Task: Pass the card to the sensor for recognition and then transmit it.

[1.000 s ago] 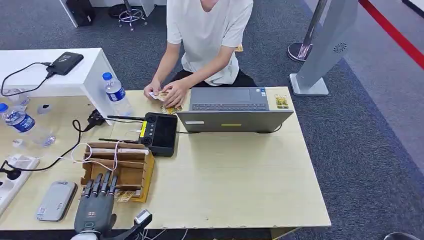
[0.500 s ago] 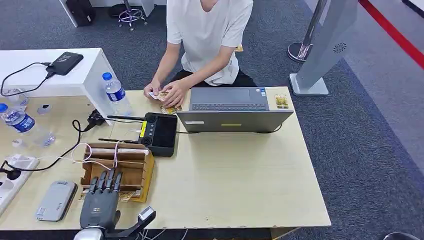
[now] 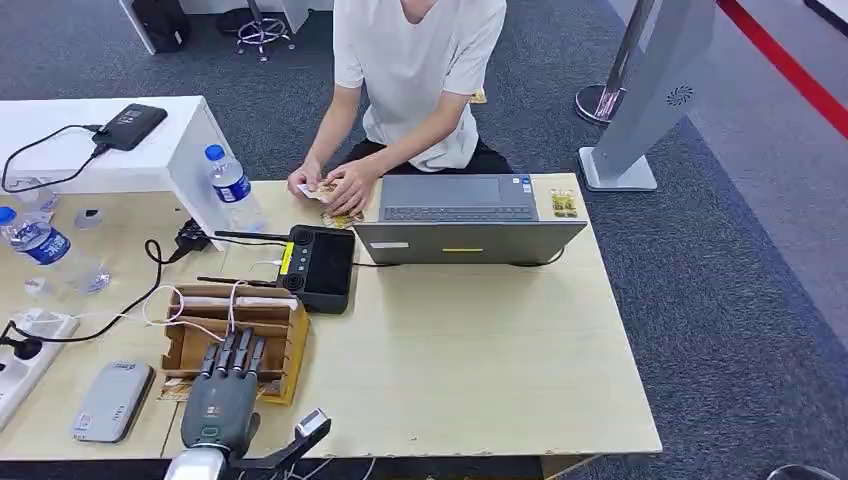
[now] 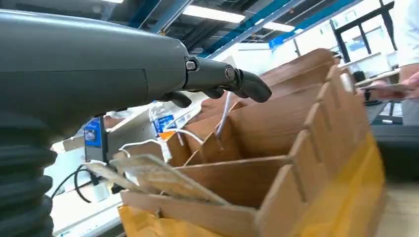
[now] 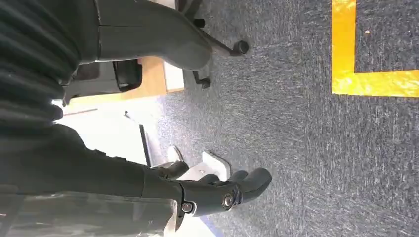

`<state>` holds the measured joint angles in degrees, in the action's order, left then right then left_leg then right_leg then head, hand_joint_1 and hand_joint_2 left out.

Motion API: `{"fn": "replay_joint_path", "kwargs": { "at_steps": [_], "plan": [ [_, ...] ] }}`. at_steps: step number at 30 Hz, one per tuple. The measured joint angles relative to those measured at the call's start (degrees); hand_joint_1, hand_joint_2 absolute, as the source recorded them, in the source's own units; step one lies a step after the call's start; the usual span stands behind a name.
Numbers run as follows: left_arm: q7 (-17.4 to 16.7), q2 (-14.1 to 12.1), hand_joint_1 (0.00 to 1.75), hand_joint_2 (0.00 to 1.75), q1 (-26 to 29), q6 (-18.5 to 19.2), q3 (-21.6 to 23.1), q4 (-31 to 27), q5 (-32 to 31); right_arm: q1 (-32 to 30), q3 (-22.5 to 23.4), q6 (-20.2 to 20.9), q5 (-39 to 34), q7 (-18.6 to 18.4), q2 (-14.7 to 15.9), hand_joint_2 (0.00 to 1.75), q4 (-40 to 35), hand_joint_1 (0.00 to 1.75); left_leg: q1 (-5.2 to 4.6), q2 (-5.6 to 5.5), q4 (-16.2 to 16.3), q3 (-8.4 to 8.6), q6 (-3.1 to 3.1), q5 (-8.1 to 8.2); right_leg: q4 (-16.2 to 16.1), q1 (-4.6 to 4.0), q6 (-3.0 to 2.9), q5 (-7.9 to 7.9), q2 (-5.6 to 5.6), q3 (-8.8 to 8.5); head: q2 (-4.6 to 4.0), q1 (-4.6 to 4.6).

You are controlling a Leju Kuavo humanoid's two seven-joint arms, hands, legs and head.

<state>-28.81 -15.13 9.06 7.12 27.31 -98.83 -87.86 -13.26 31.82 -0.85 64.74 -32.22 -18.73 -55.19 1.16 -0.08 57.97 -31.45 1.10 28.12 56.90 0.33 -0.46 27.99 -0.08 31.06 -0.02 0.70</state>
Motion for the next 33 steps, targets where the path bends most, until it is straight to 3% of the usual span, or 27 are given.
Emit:
{"fn": "replay_joint_path", "kwargs": {
  "at_steps": [14, 33],
  "plan": [
    [-0.2, 0.1, 0.0, 1.75, -1.3, 0.8, 4.2, -3.6, 0.0, 0.0, 0.0, -0.6, 0.0, 0.1, 0.0, 1.75, 0.2, 0.0, 0.0, 0.0, 0.0, 0.0, 0.0, 0.0, 0.0, 0.0, 0.0, 0.0, 0.0, 0.02, 0.0, 0.0],
    [-2.4, 0.1, 0.0, 1.75, -1.2, 2.1, 4.8, -6.2, 0.0, 0.0, 0.0, -0.7, -1.3, -0.5, 0.0, 1.75, 0.2, 0.0, 0.0, 0.0, 0.0, -0.01, 0.0, 0.0, 0.0, 0.0, 0.0, 0.0, 0.0, 0.02, 0.0, -0.02]
  ]
}}
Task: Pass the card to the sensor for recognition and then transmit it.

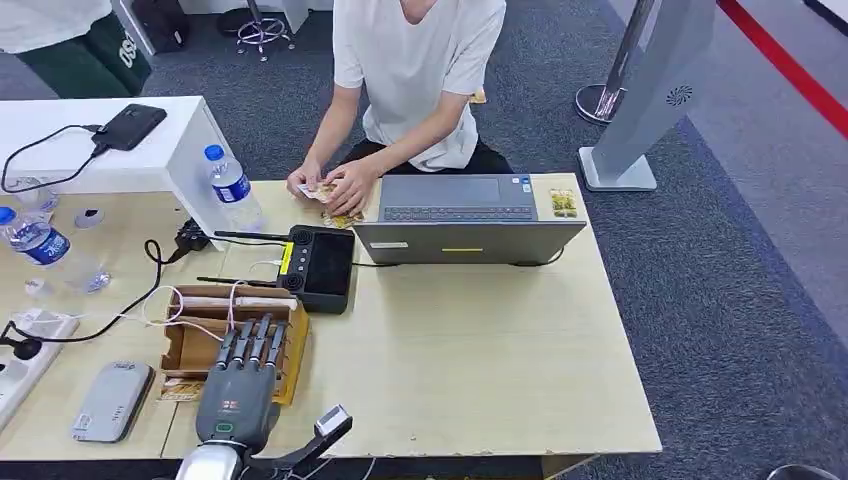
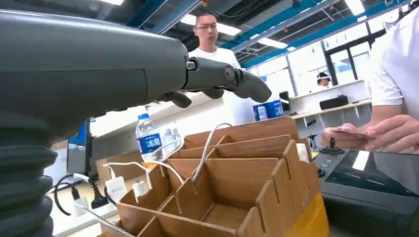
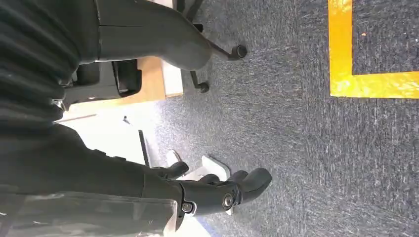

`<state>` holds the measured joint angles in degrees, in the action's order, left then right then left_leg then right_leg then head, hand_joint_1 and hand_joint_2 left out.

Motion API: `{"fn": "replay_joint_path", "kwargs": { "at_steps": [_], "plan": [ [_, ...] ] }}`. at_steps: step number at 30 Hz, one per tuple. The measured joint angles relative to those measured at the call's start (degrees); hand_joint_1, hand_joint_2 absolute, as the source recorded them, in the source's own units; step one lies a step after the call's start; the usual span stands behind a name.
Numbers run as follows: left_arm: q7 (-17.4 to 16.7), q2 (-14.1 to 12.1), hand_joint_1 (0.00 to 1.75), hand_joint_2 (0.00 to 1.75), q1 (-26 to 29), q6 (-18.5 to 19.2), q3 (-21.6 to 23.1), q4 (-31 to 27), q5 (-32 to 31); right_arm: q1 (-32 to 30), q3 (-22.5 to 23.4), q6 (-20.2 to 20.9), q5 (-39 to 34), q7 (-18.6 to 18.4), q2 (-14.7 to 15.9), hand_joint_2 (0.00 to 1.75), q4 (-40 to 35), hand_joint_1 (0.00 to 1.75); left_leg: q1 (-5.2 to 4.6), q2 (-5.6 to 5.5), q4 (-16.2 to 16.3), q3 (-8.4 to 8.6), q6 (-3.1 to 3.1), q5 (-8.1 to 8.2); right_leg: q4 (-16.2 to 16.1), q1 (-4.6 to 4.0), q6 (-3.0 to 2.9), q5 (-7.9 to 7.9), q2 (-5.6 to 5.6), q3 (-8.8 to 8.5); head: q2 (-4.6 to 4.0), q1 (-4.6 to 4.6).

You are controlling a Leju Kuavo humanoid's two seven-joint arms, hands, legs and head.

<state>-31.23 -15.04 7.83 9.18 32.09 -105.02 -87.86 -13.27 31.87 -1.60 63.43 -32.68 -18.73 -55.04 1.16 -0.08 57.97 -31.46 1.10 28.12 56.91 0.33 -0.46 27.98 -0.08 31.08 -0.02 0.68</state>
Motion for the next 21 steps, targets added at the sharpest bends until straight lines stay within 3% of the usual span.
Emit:
{"fn": "replay_joint_path", "kwargs": {
  "at_steps": [21],
  "plan": [
    [-0.5, 0.0, 0.0, 1.75, 0.1, 1.3, 0.0, -0.8, 0.0, 0.0, 0.0, 0.0, -0.2, -0.2, 0.0, 1.75, 0.0, 0.0, 0.0, 0.0, 0.0, 0.0, 0.0, 0.0, 0.0, 0.0, 0.0, 0.0, 0.0, 0.0, 0.0, 0.02]
  ]
}}
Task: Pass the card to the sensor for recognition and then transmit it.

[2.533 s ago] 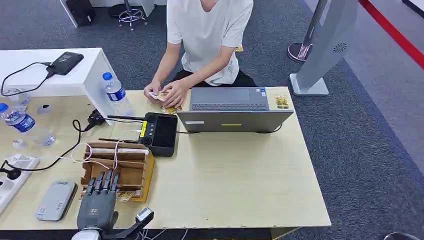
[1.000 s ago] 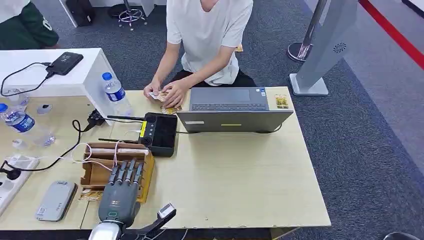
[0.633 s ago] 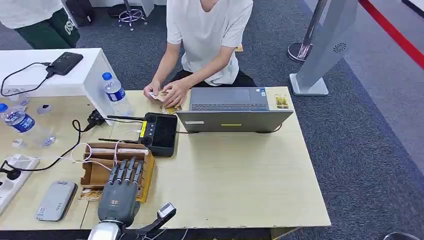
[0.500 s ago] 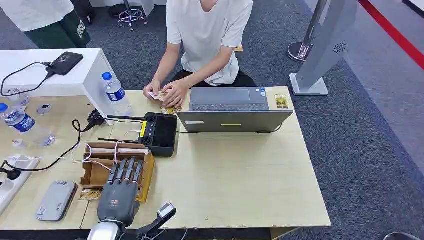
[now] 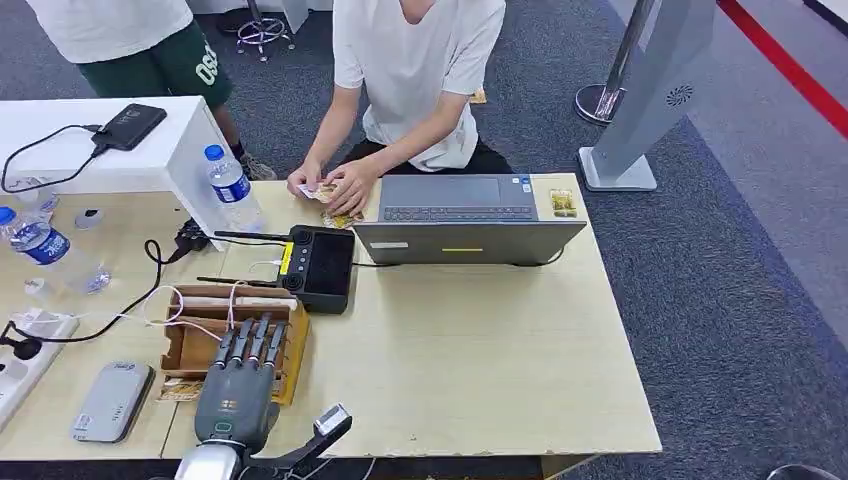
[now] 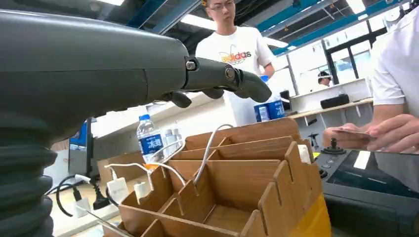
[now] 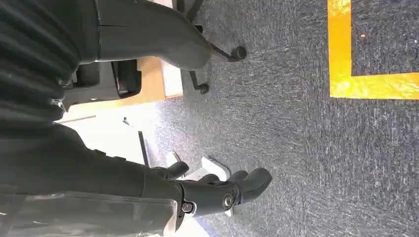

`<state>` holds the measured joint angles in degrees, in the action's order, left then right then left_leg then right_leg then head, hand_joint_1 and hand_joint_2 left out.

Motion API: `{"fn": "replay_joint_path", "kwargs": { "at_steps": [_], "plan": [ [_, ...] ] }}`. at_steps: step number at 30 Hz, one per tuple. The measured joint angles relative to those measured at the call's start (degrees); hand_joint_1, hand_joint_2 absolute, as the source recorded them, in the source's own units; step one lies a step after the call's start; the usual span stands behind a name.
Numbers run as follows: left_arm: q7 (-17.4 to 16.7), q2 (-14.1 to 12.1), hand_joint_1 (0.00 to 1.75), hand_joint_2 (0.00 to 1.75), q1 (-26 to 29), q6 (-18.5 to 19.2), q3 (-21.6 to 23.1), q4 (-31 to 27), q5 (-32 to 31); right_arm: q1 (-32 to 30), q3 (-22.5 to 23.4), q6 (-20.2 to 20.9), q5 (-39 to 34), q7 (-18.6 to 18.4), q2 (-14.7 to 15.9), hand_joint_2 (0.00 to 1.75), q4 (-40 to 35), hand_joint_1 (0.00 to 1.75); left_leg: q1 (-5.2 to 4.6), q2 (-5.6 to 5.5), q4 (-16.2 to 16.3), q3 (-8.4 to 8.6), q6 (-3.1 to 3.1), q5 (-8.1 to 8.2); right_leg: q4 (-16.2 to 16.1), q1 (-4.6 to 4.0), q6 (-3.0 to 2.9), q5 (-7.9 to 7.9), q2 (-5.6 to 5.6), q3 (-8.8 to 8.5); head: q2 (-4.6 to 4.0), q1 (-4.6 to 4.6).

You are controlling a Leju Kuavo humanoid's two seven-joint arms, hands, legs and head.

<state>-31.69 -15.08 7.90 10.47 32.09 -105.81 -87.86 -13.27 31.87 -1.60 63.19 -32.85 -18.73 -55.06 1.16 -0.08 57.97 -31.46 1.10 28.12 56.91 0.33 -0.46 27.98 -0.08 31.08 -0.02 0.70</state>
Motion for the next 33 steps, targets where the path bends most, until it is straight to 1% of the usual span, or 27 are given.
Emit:
{"fn": "replay_joint_path", "kwargs": {
  "at_steps": [7, 19, 33],
  "plan": [
    [-0.3, 0.0, 0.0, 1.75, 0.2, 0.7, 0.0, -0.7, 0.0, 0.0, 0.0, 0.0, -0.4, -0.1, 0.0, 1.75, 0.0, 0.0, 0.0, 0.0, 0.0, 0.0, 0.0, 0.0, 0.0, 0.0, 0.0, 0.0, 0.0, 0.0, 0.0, 0.0],
    [-0.3, -0.3, 0.0, 1.75, 0.5, 0.7, 0.0, -0.9, 0.0, 0.0, -0.1, 0.0, -0.8, -0.2, 0.0, 1.75, -0.1, 0.0, 0.0, 0.0, 0.0, 0.0, 0.0, 0.0, 0.0, 0.0, 0.0, 0.0, 0.0, 0.0, 0.0, 0.0],
    [-0.2, -0.9, 0.0, 1.75, 2.2, 0.6, -0.9, -1.6, 0.0, 0.0, -0.2, 0.0, -1.0, -0.5, 0.0, 1.75, -0.1, 0.0, 0.0, 0.0, 0.0, -0.01, 0.0, 0.0, 0.0, 0.0, 0.0, 0.0, 0.0, 0.0, 0.0, 0.0]
  ]
}}
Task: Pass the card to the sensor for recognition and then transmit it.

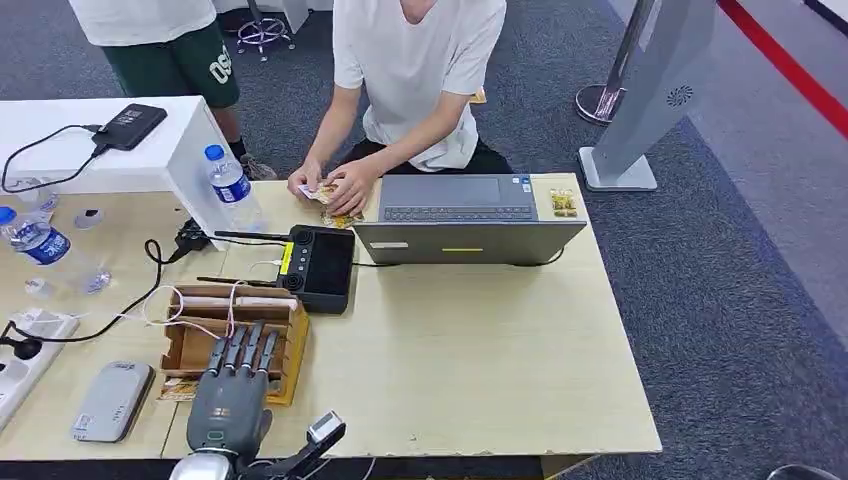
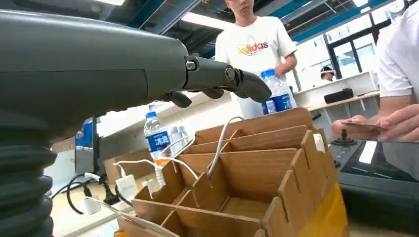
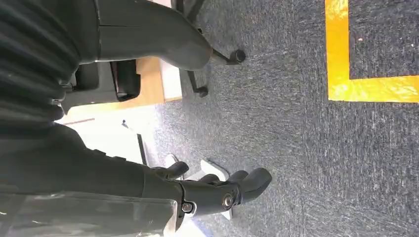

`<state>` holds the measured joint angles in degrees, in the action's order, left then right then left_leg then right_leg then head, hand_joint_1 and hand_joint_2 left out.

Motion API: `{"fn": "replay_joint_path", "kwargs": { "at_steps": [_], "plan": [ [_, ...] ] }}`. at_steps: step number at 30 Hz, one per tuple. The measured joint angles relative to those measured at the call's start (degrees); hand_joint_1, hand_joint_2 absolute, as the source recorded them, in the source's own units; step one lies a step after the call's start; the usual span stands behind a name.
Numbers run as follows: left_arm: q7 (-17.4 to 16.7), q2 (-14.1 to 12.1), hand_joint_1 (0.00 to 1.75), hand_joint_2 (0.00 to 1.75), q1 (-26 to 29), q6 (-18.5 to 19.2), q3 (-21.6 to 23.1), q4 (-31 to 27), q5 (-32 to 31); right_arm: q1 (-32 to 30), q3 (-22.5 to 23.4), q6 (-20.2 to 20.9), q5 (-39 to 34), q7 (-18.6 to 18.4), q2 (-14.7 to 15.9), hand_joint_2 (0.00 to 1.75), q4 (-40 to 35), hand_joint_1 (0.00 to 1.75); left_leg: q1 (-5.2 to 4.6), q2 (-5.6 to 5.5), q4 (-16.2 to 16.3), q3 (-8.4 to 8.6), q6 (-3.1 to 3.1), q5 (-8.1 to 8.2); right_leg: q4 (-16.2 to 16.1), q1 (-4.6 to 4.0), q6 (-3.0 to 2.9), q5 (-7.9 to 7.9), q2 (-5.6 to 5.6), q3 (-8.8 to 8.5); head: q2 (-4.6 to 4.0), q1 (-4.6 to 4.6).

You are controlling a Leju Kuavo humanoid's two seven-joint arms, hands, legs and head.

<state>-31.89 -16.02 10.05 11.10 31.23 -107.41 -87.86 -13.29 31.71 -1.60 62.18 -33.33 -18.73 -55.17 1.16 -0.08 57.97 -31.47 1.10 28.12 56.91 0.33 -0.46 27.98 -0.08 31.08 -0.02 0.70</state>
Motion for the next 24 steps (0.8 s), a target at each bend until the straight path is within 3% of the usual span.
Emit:
{"fn": "replay_joint_path", "kwargs": {
  "at_steps": [21, 24],
  "plan": [
    [1.0, -0.1, 0.0, 1.75, 1.8, -0.2, -3.1, -0.3, 0.0, 0.0, 0.0, -0.9, -0.7, 0.0, 0.0, 1.75, 0.0, 0.0, 0.0, 0.0, 0.0, 0.0, 0.0, 0.0, 0.0, 0.0, 0.0, 0.0, 0.0, 0.0, 0.0, -0.02],
    [2.6, -0.1, 0.0, 1.75, 2.5, 0.2, -4.1, -0.6, 0.0, 0.0, 0.0, -0.9, -0.8, 0.0, 0.0, 1.75, 0.0, 0.0, 0.0, 0.0, 0.0, 0.0, 0.0, 0.0, 0.0, 0.0, 0.0, 0.0, 0.0, -0.01, 0.0, 0.0]
  ]
}}
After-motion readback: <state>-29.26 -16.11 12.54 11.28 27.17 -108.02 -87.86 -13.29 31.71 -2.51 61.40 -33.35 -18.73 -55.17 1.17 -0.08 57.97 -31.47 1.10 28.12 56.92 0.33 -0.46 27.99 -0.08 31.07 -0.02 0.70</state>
